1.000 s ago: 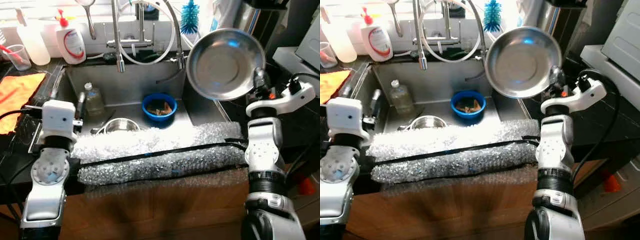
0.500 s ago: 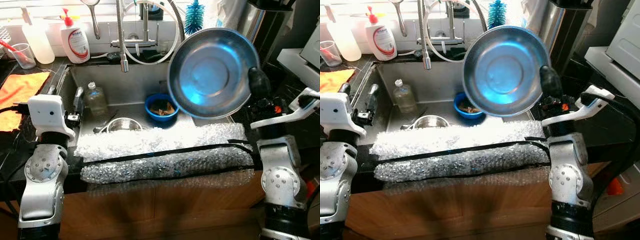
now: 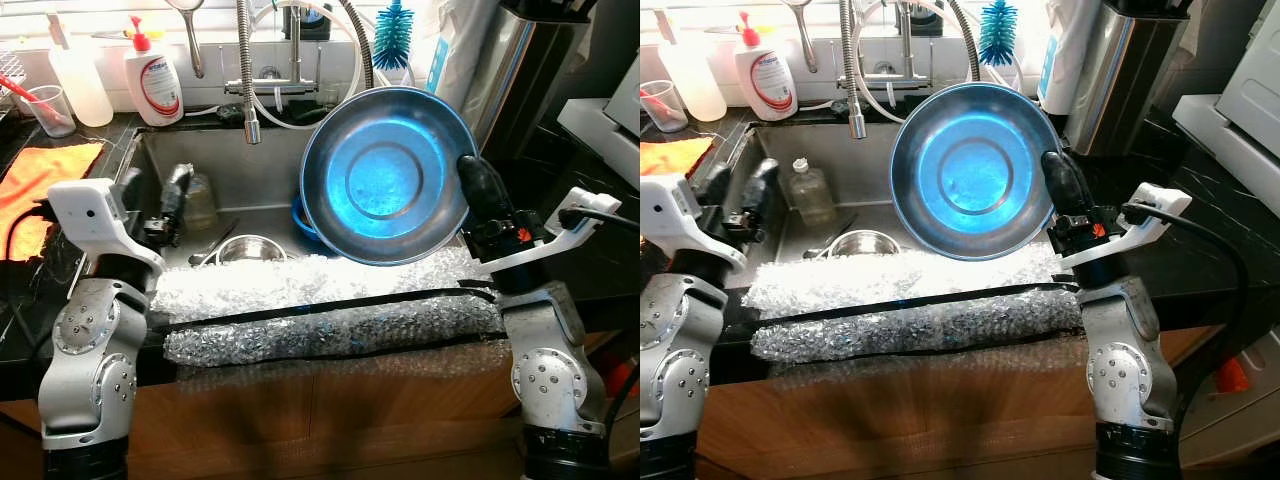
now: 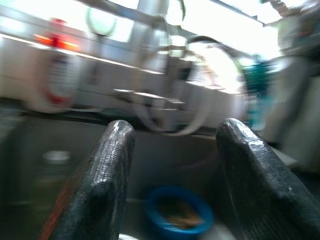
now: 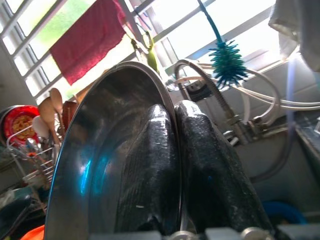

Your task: Kitchen organization

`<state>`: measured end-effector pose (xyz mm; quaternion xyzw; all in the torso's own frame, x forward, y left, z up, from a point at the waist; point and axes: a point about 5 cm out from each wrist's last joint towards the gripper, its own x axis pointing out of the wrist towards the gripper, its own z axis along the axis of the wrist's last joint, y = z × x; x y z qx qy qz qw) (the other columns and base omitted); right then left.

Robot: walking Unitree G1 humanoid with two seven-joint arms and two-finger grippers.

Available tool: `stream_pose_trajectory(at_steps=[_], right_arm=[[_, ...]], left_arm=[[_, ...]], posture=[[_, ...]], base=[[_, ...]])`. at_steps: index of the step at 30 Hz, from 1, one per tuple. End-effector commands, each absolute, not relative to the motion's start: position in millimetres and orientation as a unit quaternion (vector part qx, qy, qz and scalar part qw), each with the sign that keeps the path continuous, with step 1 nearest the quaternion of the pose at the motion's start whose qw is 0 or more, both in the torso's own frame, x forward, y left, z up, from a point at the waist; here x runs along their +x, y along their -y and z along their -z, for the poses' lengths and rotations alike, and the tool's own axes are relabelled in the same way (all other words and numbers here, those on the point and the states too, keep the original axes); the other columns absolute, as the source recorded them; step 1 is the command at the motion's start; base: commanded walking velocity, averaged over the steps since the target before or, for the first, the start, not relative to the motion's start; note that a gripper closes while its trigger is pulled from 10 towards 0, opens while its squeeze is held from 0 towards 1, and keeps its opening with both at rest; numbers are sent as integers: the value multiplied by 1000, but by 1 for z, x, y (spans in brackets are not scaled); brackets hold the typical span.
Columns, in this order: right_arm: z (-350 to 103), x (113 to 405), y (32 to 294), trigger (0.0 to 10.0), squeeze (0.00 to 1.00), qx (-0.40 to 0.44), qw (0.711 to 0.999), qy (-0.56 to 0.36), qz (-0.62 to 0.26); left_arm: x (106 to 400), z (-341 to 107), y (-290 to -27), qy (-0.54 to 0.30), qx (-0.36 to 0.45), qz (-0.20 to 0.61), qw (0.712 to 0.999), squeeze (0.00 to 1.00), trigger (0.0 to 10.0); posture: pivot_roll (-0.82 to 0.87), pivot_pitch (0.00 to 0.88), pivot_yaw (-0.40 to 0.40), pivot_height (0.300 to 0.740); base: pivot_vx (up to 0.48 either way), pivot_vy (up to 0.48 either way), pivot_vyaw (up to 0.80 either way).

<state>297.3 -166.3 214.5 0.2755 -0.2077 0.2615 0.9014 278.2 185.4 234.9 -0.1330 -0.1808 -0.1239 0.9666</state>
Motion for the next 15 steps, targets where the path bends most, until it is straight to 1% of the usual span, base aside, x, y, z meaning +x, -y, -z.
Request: stream_pose_trajectory(at_steps=[1, 6, 7, 8, 9, 10, 11, 12, 15], right_arm=[[-222, 294, 162, 10000, 0, 265, 898, 221, -272], [-221, 293, 158, 10000, 0, 260, 899, 217, -279], [-220, 293, 157, 10000, 0, 259, 899, 215, -280], [-220, 293, 157, 10000, 0, 259, 899, 215, -280], [-220, 293, 155, 10000, 0, 256, 899, 214, -283], [-220, 293, 155, 10000, 0, 254, 900, 213, -284], [-220, 293, 154, 10000, 0, 252, 900, 212, -286], [-220, 293, 153, 10000, 0, 251, 900, 210, -287], [-219, 293, 151, 10000, 0, 248, 901, 207, -291]], left_arm=[[275, -242, -178, 185, -154, 160, 958, 0, 10000], [273, -244, -172, 177, -183, 192, 948, 0, 10000], [272, -243, -170, 169, -187, 204, 946, 361, 10000], [272, -243, -170, 169, -187, 204, 946, 361, 10000], [271, -243, -169, 164, -191, 209, 945, 1000, 10000], [271, -244, -169, 163, -193, 210, 945, 1000, 10000], [271, -245, -167, 162, -174, 215, 947, 894, 10000], [270, -244, -164, 159, -154, 224, 949, 0, 10000], [270, -244, -162, 156, -156, 230, 948, 0, 10000]], posture=[[66, 48, -24, 740], [70, 51, -24, 740], [70, 51, -24, 740], [70, 51, -24, 740], [66, 52, -24, 740], [66, 53, -22, 740], [67, 53, -24, 740], [71, 54, -25, 740], [69, 54, -25, 740]], base=[[0, 0, 0], [0, 0, 0], [0, 0, 0], [0, 0, 0], [0, 0, 0], [0, 0, 0], [0, 0, 0], [0, 0, 0], [0, 0, 0]])
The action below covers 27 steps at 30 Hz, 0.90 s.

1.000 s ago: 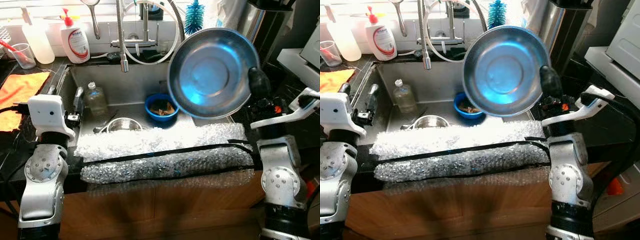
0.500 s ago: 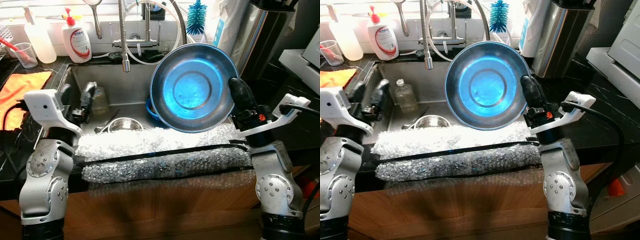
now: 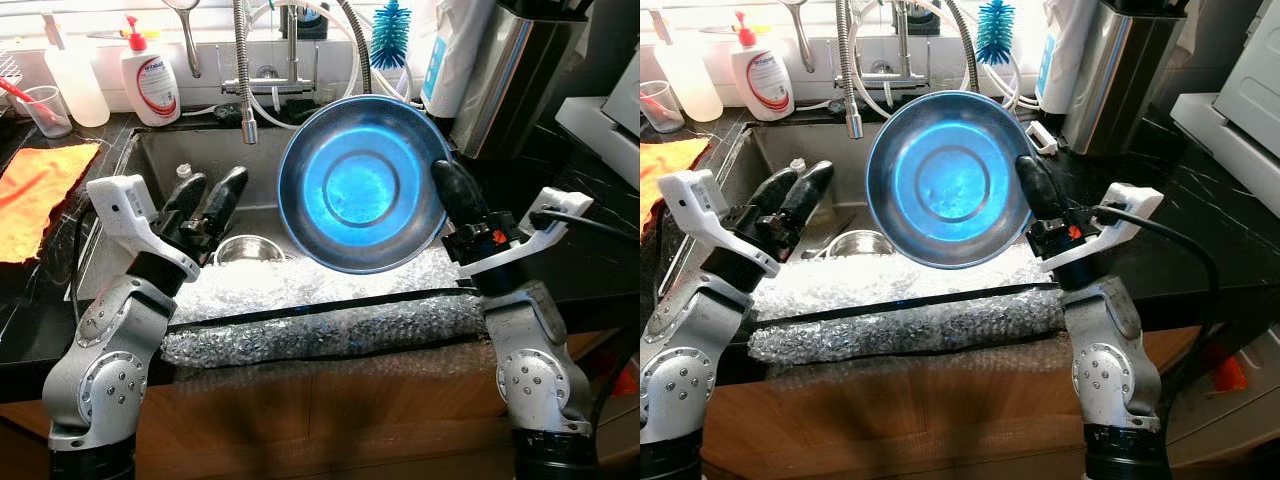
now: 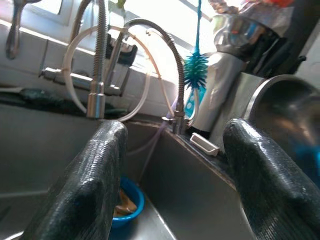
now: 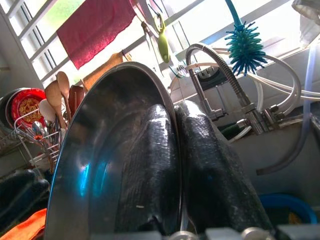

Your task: Kitchen organization

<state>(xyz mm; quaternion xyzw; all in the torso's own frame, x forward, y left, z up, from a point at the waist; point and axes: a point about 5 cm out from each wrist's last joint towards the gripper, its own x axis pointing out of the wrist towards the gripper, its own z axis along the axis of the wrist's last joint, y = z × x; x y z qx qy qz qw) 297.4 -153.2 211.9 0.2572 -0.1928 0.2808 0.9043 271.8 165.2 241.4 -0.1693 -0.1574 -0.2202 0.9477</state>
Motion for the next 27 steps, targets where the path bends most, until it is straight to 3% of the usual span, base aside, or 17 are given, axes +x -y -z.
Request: stream_pose_trajectory(at_steps=[1, 27], right_arm=[[-218, 293, 149, 10000, 0, 245, 900, 204, -296], [-208, 290, 135, 10000, 0, 232, 898, 168, -335]], left_arm=[[269, -244, -161, 154, -162, 235, 946, 0, 10000], [266, -244, -144, 160, -91, 267, 946, 0, 10000]], posture=[[67, 56, -26, 740], [69, 55, -36, 740]], base=[[0, 0, 0], [0, 0, 0]])
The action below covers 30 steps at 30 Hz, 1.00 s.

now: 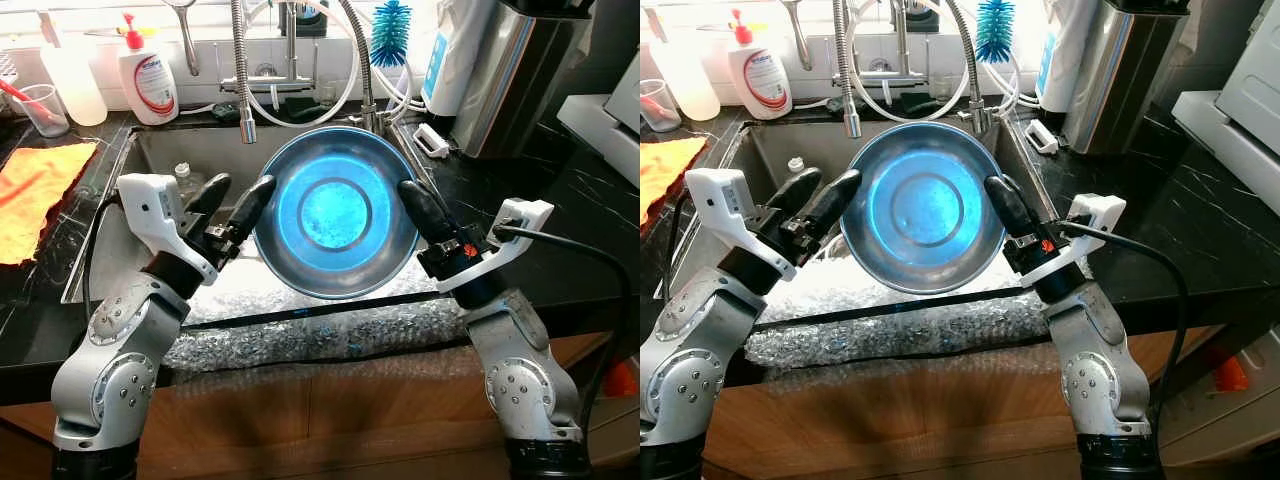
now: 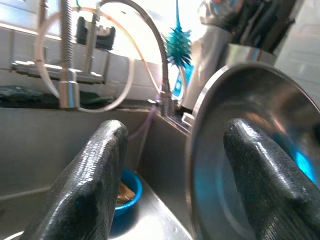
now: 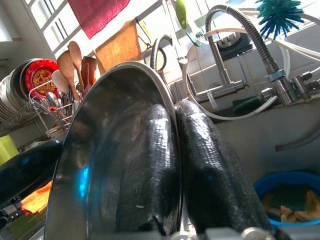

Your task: Kitchen organization

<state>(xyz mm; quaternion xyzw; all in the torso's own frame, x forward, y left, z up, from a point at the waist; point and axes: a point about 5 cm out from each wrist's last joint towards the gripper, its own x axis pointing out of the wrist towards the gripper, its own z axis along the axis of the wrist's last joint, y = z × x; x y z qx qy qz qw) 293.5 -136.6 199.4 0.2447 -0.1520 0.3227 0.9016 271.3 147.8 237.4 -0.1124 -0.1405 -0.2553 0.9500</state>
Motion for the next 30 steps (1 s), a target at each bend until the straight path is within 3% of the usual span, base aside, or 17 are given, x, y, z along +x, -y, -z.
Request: stream_pose_trajectory(at_steps=[1, 24, 25, 26, 27, 29, 30], right_arm=[[-208, 290, 135, 10000, 0, 232, 898, 168, -335], [-208, 290, 134, 10000, 0, 231, 896, 163, -342], [-208, 290, 134, 10000, 0, 230, 897, 163, -342], [-208, 290, 134, 10000, 0, 229, 897, 163, -341], [-208, 290, 134, 10000, 0, 229, 897, 163, -341], [-208, 290, 134, 10000, 0, 229, 897, 163, -342], [-209, 290, 134, 10000, 0, 229, 896, 163, -343]], left_arm=[[266, -244, -144, 160, -91, 267, 946, 0, 10000], [265, -229, -133, 143, 1, 284, 948, 0, 10000], [266, -228, -133, 140, 8, 279, 950, 0, 9098], [268, -226, -134, 137, 17, 272, 952, 0, 8902], [269, -226, -134, 138, 18, 268, 953, 0, 4510], [269, -227, -134, 141, 15, 264, 954, 0, 3922], [269, -227, -134, 142, 14, 264, 954, 0, 863]], posture=[[69, 55, -36, 740], [67, 55, -37, 740], [66, 55, -37, 740], [67, 56, -38, 740], [66, 56, -39, 740], [67, 56, -40, 740], [68, 57, -41, 740]], base=[[0, 0, 0], [0, 0, 0], [0, 0, 0], [0, 0, 0], [0, 0, 0], [0, 0, 0], [0, 0, 0]])
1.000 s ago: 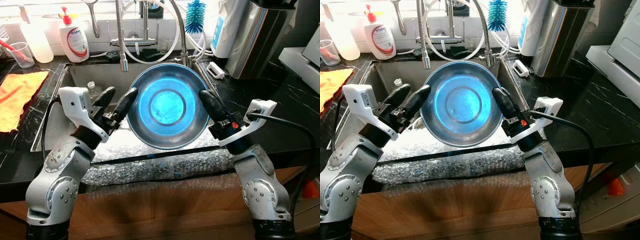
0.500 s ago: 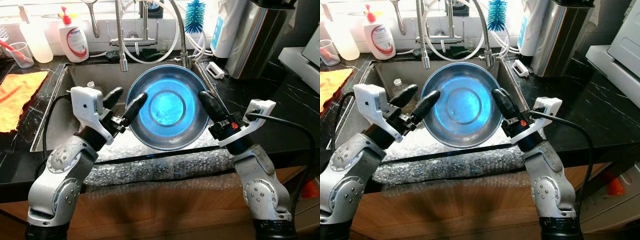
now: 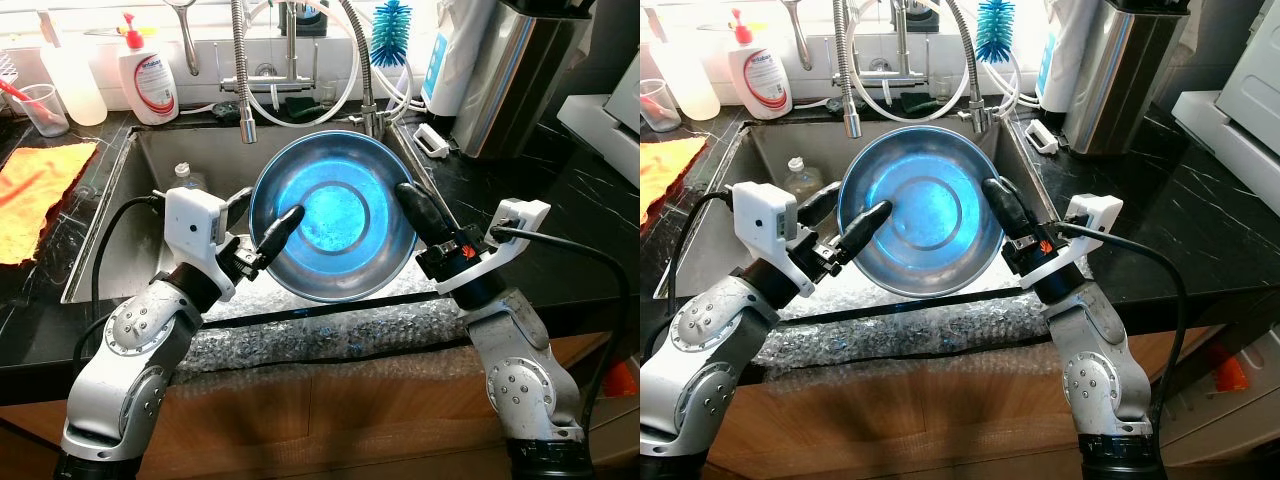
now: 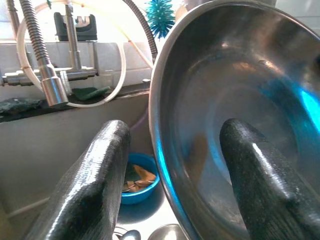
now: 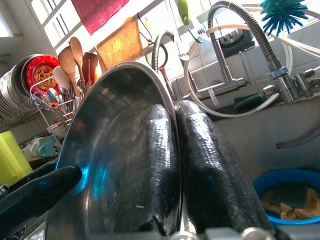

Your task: Kitchen organization

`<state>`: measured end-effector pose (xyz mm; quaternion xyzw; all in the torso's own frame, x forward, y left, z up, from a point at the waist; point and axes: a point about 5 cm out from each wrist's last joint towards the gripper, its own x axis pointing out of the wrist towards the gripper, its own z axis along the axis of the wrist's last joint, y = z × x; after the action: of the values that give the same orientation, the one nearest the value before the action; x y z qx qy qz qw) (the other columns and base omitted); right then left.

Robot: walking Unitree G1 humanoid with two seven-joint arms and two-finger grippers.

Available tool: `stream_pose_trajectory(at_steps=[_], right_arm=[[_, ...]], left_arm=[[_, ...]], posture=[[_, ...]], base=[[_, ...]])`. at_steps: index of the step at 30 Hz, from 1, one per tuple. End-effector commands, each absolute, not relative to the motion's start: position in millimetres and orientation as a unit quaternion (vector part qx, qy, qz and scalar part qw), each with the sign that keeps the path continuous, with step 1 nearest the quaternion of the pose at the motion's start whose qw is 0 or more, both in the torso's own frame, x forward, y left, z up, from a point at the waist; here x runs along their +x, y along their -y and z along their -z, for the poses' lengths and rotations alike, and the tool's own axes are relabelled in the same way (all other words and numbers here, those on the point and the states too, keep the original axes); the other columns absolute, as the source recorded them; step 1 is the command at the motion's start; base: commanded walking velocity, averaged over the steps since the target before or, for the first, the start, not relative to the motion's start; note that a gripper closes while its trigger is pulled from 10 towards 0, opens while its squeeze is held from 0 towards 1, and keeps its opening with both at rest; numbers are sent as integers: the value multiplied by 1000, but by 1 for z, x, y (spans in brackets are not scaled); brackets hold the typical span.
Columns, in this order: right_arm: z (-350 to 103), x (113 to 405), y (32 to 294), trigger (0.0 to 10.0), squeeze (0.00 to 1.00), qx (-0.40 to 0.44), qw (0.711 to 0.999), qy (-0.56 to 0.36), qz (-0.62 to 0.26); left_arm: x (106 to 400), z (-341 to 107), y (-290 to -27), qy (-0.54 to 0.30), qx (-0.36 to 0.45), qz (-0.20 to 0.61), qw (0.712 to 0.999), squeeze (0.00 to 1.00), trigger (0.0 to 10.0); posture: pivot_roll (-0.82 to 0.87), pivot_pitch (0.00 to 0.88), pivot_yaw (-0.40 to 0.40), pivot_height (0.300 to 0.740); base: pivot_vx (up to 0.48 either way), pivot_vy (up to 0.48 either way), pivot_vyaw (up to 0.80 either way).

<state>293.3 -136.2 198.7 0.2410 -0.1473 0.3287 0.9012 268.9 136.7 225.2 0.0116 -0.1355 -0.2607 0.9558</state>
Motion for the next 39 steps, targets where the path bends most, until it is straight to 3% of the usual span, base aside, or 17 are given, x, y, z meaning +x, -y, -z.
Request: stream_pose_trajectory(at_steps=[1, 2, 3, 39], right_arm=[[-208, 290, 134, 10000, 0, 229, 896, 163, -343], [-209, 290, 134, 10000, 0, 229, 896, 163, -343], [-209, 290, 134, 10000, 0, 229, 896, 163, -344], [-208, 292, 133, 10000, 0, 224, 900, 161, -338]], left_arm=[[269, -227, -134, 143, 14, 264, 954, 0, 863], [269, -227, -134, 143, 13, 263, 954, 0, 118], [269, -227, -135, 144, 11, 260, 955, 0, 0], [270, -233, -133, 167, -9, 253, 953, 0, 0]], posture=[[68, 57, -41, 740], [67, 57, -41, 740], [66, 57, -41, 740], [67, 54, -42, 740]], base=[[0, 0, 0], [0, 0, 0], [0, 0, 0], [0, 0, 0]])
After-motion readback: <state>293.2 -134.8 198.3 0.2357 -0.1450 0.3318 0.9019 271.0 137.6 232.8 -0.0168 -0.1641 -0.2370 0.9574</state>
